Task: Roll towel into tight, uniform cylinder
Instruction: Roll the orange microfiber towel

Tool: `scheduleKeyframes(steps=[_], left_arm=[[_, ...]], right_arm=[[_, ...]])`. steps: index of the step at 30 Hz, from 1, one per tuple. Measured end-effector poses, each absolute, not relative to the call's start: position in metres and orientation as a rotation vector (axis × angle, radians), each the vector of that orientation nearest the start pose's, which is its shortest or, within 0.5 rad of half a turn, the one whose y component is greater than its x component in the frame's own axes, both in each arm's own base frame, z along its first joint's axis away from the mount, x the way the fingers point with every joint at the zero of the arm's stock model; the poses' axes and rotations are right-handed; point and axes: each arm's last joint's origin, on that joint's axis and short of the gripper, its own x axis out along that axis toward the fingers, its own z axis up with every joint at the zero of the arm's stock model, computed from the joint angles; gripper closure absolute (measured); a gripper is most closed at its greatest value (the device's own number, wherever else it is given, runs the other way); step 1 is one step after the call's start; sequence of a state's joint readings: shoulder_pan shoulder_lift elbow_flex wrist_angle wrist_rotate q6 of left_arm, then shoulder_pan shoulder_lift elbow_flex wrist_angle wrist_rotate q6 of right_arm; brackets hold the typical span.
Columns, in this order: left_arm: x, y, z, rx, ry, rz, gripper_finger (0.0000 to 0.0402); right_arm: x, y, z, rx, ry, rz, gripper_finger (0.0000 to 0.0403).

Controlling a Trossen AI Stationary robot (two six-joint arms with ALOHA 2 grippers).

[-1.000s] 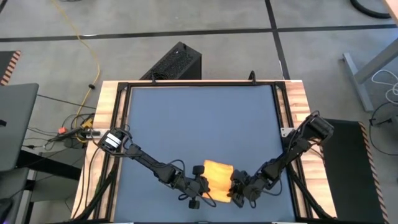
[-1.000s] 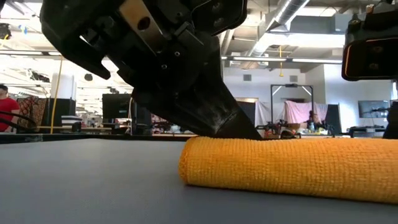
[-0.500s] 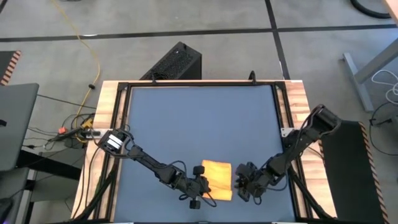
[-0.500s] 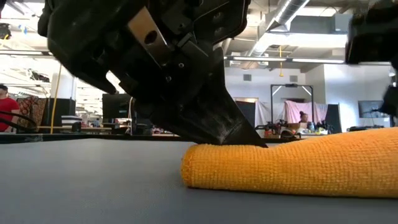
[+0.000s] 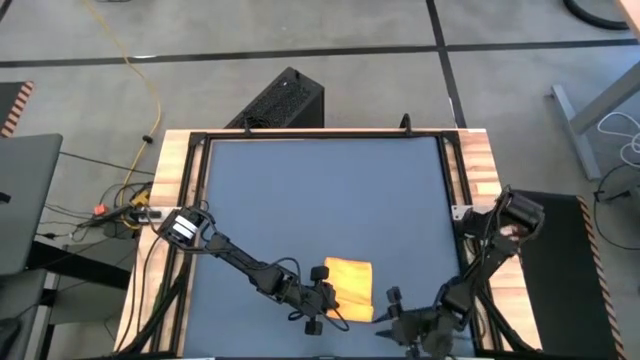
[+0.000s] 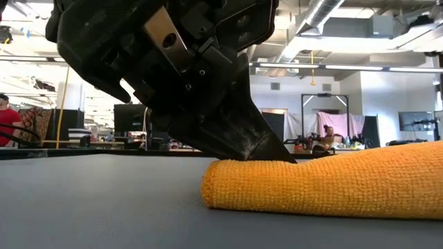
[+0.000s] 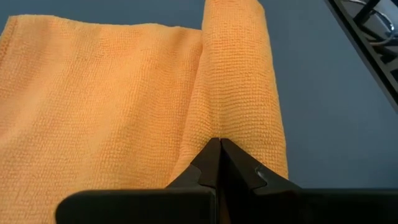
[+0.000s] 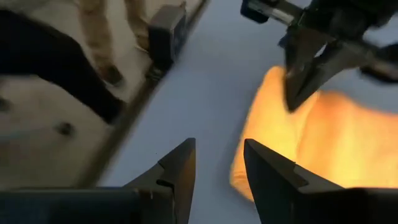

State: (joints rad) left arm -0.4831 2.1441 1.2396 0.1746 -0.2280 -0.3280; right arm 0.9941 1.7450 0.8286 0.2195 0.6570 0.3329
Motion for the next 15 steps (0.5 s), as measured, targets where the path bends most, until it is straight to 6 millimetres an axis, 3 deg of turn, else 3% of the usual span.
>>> scheduleKeyframes(steps=[5,15], left_arm=[[0.387,-0.196,0.106,-0.077,0.719,-0.129,0.0401],[0.387,-0.196,0.106,-0.099,0.723,-0.136,0.0401]], right_arm=[[0.207,0.28,0.137,-0.418,0.539,0.207,0.0239],[0.214,0.282,0.13,-0.603,0.65,0.13,0.0239]])
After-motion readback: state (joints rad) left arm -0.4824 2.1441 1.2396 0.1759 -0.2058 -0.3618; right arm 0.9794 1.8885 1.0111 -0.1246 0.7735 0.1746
